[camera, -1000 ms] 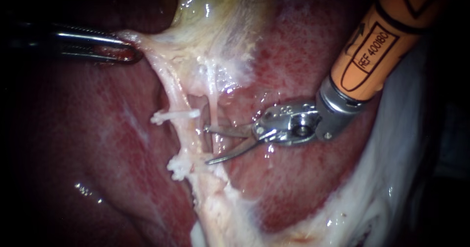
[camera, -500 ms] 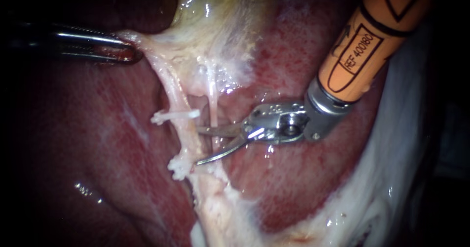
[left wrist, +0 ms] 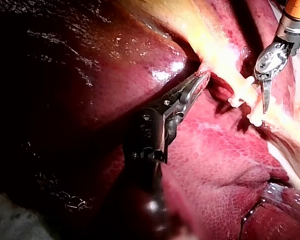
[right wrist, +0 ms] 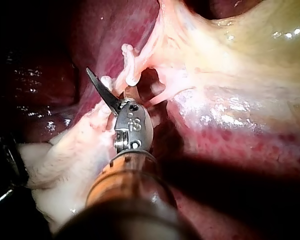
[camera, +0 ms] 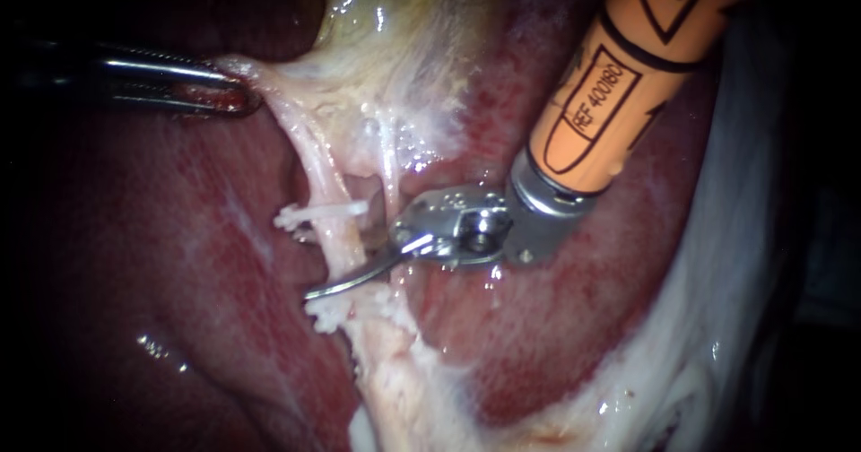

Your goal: Go to the cutting position left tube

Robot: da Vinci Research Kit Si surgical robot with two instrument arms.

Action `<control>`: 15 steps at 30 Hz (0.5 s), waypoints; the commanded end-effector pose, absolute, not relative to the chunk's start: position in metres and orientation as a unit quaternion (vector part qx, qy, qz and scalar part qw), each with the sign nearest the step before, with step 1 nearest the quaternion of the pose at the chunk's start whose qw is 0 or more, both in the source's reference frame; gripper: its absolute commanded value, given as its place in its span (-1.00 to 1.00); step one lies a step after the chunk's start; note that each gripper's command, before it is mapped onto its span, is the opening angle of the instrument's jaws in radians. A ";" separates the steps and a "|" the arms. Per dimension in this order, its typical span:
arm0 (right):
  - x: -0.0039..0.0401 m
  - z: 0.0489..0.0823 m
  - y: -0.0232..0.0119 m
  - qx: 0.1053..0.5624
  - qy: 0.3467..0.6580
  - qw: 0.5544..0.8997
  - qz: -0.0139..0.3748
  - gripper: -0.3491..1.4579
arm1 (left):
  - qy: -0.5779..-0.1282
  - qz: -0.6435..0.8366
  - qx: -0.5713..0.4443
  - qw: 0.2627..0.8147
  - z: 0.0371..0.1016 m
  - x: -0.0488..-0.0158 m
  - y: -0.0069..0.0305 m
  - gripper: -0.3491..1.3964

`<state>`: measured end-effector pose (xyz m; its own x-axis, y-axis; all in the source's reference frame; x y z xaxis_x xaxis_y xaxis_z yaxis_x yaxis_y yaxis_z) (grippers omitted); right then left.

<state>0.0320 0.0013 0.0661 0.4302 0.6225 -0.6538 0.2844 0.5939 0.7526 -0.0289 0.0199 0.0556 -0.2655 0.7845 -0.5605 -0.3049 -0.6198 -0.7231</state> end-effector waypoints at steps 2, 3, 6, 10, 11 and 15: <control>0.0324 0.0661 0.0014 0.438 0.522 0.722 0.118 0.95 | -0.246 0.756 -0.488 0.360 0.0556 -0.0289 0.0199 -1.00; 0.0326 0.0661 0.0014 0.440 0.523 0.720 0.120 0.95 | -0.246 0.756 -0.488 0.360 0.0556 -0.0289 0.0199 -1.00; 0.0334 0.0662 0.0016 0.439 0.526 0.718 0.122 0.95 | -0.246 0.756 -0.488 0.360 0.0556 -0.0289 0.0199 -1.00; 0.0341 0.0663 0.0017 0.442 0.531 0.712 0.125 0.95 | -0.246 0.756 -0.488 0.360 0.0556 -0.0289 0.0199 -1.00; 0.0342 0.0663 0.0018 0.443 0.532 0.711 0.125 0.95 | -0.246 0.756 -0.488 0.360 0.0557 -0.0289 0.0199 -1.00; 0.0345 0.0661 0.0016 0.450 0.532 0.706 0.124 0.95 | -0.246 0.756 -0.488 0.360 0.0556 -0.0289 0.0199 -1.00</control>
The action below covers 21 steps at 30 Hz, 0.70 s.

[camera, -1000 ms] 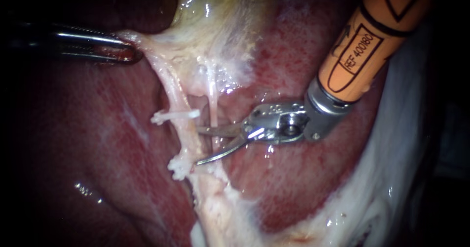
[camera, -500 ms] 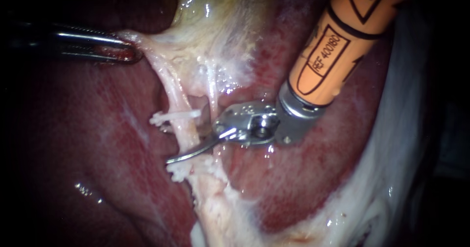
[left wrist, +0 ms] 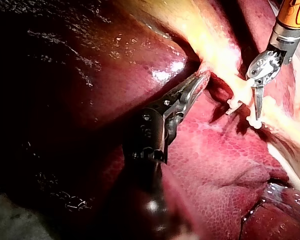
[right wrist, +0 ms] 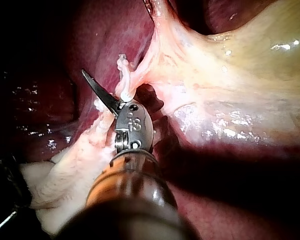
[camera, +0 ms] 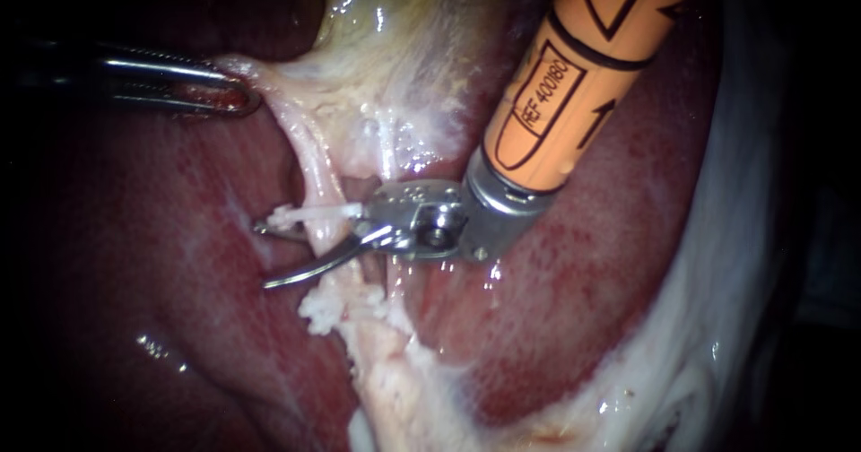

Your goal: Go to the cutting position left tube

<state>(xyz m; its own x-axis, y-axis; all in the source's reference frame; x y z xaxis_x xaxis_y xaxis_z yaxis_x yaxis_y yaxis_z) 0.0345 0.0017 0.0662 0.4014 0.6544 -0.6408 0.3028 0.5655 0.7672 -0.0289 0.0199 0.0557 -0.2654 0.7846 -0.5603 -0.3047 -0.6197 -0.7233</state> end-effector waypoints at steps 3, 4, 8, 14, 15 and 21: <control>0.0347 0.0657 0.0014 0.456 0.536 0.699 0.126 0.95 | -0.246 0.756 -0.488 0.360 0.0556 -0.0289 0.0199 -1.00; 0.0347 0.0654 0.0013 0.457 0.538 0.697 0.126 0.93 | -0.246 0.756 -0.488 0.360 0.0556 -0.0289 0.0199 -1.00; 0.0350 0.0640 0.0009 0.467 0.544 0.686 0.126 0.93 | -0.246 0.756 -0.488 0.360 0.0556 -0.0288 0.0199 -1.00; 0.0353 0.0610 0.0010 0.476 0.552 0.673 0.124 0.91 | -0.246 0.756 -0.488 0.360 0.0556 -0.0288 0.0199 -1.00; 0.0353 0.0606 0.0010 0.477 0.555 0.670 0.125 0.91 | -0.247 0.756 -0.488 0.360 0.0556 -0.0288 0.0199 -1.00; 0.0353 0.0592 0.0015 0.480 0.559 0.664 0.128 0.88 | -0.247 0.756 -0.488 0.360 0.0556 -0.0288 0.0199 -1.00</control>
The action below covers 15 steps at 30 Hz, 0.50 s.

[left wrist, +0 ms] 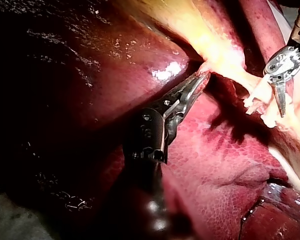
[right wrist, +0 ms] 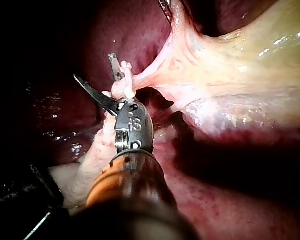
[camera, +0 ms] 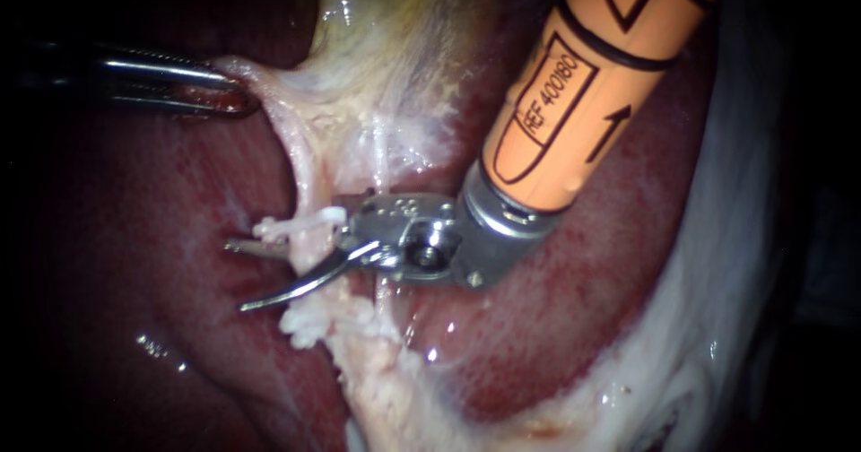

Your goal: Go to the cutting position left tube

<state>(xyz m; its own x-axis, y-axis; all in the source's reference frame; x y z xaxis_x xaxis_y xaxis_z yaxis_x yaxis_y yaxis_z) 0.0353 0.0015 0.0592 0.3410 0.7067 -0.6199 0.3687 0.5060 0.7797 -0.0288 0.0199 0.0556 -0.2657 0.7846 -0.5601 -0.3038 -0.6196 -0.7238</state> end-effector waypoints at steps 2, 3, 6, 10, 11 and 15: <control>0.0353 0.0592 0.0015 0.480 0.559 0.664 0.128 0.88 | -0.247 0.756 -0.488 0.360 0.0556 -0.0288 0.0199 -1.00; 0.0353 0.0593 0.0015 0.481 0.558 0.664 0.130 0.86 | -0.247 0.756 -0.488 0.360 0.0556 -0.0288 0.0199 -1.00; 0.0353 0.0594 0.0014 0.481 0.558 0.664 0.130 0.84 | -0.247 0.756 -0.488 0.360 0.0556 -0.0288 0.0199 -1.00; 0.0353 0.0593 0.0014 0.482 0.558 0.663 0.128 0.80 | -0.247 0.756 -0.488 0.360 0.0556 -0.0287 0.0199 -1.00; 0.0353 0.0593 0.0014 0.480 0.558 0.664 0.130 0.78 | -0.247 0.756 -0.488 0.360 0.0556 -0.0287 0.0199 -1.00; 0.0348 0.0591 0.0015 0.490 0.551 0.661 0.140 -0.67 | -0.247 0.756 -0.488 0.360 0.0555 -0.0287 0.0200 -1.00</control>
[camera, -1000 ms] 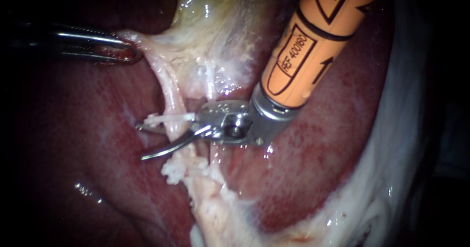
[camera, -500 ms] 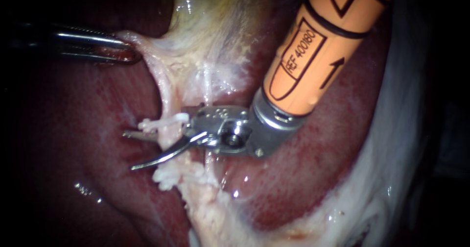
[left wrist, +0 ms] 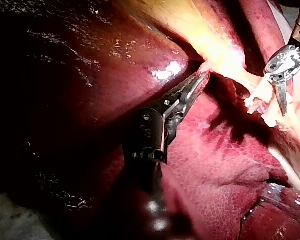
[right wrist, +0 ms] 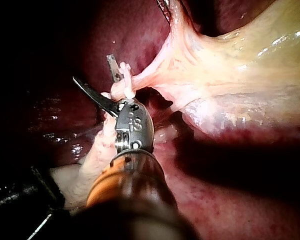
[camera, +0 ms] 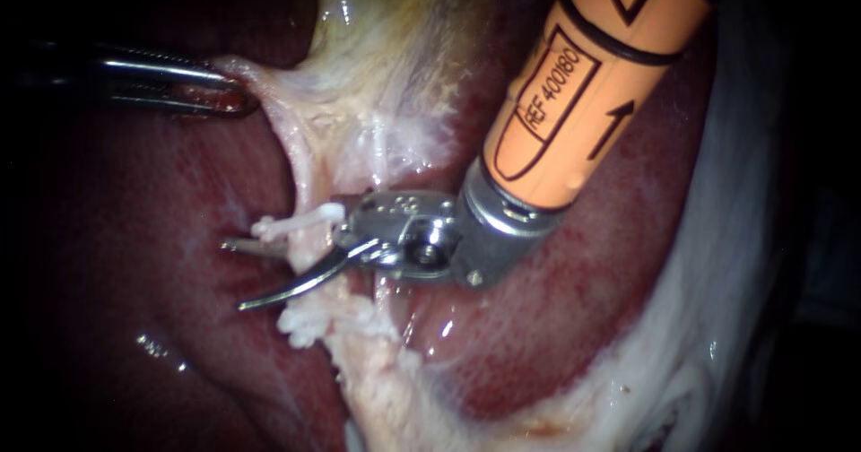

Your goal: Go to the cutting position left tube

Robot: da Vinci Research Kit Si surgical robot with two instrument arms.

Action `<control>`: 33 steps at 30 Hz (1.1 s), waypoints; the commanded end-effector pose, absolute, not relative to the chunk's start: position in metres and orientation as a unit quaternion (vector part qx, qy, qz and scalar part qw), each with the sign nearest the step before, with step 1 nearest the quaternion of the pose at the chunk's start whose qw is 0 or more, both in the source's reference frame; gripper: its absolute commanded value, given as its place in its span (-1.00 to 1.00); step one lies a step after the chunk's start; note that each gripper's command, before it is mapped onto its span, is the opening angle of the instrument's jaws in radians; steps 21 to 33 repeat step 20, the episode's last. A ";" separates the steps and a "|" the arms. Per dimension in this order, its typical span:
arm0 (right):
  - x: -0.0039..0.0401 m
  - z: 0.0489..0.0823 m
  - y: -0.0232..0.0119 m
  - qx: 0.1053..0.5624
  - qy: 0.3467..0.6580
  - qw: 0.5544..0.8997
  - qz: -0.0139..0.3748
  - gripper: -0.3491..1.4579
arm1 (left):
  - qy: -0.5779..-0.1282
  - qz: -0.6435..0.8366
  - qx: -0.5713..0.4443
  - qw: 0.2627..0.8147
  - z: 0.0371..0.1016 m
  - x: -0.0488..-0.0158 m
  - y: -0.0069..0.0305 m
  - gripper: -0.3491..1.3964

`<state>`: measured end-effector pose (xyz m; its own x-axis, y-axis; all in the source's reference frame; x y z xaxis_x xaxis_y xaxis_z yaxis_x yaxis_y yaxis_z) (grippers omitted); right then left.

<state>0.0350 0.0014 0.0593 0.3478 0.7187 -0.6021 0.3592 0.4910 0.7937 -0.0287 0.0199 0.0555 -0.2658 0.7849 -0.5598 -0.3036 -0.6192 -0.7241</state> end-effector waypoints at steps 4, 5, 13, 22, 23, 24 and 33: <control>0.0347 0.0589 0.0017 0.516 0.531 0.654 0.160 -1.00 | -0.247 0.756 -0.488 0.360 0.0555 -0.0287 0.0200 -1.00; 0.0347 0.0589 0.0017 0.516 0.530 0.654 0.159 -1.00 | -0.247 0.756 -0.488 0.360 0.0555 -0.0287 0.0200 -1.00; 0.0347 0.0592 0.0017 0.517 0.530 0.654 0.156 -1.00 | -0.247 0.756 -0.488 0.360 0.0555 -0.0287 0.0200 -1.00; 0.0344 0.0596 0.0019 0.519 0.529 0.653 0.157 -1.00 | -0.247 0.756 -0.487 0.360 0.0556 -0.0288 0.0200 -1.00; 0.0344 0.0596 0.0019 0.519 0.529 0.653 0.157 -1.00 | -0.247 0.756 -0.487 0.360 0.0556 -0.0288 0.0200 -1.00; 0.0344 0.0596 0.0019 0.519 0.529 0.653 0.157 -1.00 | -0.247 0.756 -0.487 0.360 0.0556 -0.0288 0.0200 -1.00; 0.0344 0.0596 0.0019 0.519 0.529 0.653 0.157 -1.00 | -0.247 0.756 -0.487 0.360 0.0556 -0.0288 0.0200 -1.00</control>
